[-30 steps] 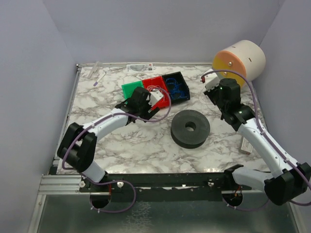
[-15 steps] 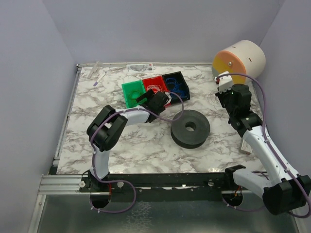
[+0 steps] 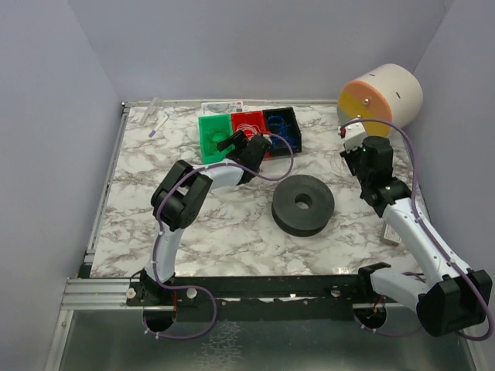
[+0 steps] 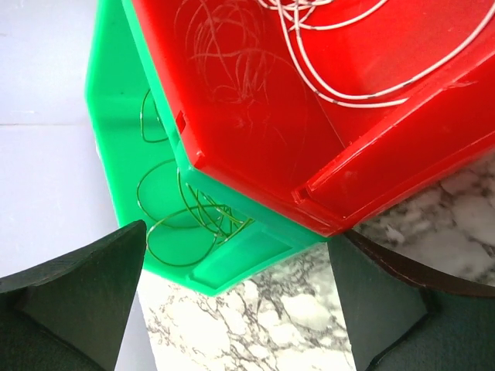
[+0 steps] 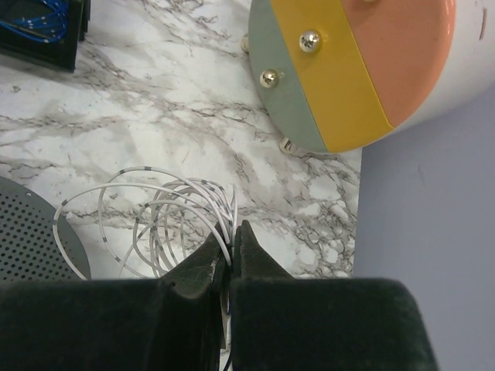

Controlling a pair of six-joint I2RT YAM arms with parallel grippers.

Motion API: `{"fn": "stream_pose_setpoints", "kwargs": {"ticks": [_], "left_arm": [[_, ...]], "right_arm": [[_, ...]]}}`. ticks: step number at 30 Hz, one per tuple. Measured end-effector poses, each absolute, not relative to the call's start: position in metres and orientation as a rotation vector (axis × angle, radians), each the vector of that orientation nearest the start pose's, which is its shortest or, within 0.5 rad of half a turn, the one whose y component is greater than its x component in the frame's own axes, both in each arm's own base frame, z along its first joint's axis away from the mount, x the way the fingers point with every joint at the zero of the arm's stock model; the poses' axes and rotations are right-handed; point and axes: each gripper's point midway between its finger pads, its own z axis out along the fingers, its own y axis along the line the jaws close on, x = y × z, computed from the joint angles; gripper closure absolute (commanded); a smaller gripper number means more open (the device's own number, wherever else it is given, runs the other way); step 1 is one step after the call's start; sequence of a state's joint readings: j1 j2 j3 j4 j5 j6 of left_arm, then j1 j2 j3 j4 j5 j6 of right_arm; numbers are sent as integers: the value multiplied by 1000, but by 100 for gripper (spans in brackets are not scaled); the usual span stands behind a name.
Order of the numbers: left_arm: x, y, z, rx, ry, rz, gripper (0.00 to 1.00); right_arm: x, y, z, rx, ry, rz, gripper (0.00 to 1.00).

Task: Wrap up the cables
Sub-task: Move the storage box to the center of the board.

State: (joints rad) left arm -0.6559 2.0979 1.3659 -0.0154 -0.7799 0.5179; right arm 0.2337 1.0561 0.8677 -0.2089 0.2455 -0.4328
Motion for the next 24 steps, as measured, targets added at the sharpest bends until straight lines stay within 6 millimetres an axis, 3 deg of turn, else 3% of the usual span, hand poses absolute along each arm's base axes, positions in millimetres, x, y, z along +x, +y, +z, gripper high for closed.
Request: {"fn": "stream_pose_setpoints", "kwargs": {"ticks": [7,11,19,22,24], "left_arm": [[488,-184,85,807,2024,773,1],[473,-194,107,879,2061,590,1],[416,-251,246,937,1852,52,1],[397,-282,279,968,1771,-127,1],[385,-299,283,1002,1750,-208,1]], "right_arm": [[361,19,204,-473,1988,-401,98],[360,26,199,-451,2024,-341,97],[378,73,246,-457,1961,-41,95],[384,93,253,-485,1952,74,94],[384,105,251,-503,1958,146,93]]}}
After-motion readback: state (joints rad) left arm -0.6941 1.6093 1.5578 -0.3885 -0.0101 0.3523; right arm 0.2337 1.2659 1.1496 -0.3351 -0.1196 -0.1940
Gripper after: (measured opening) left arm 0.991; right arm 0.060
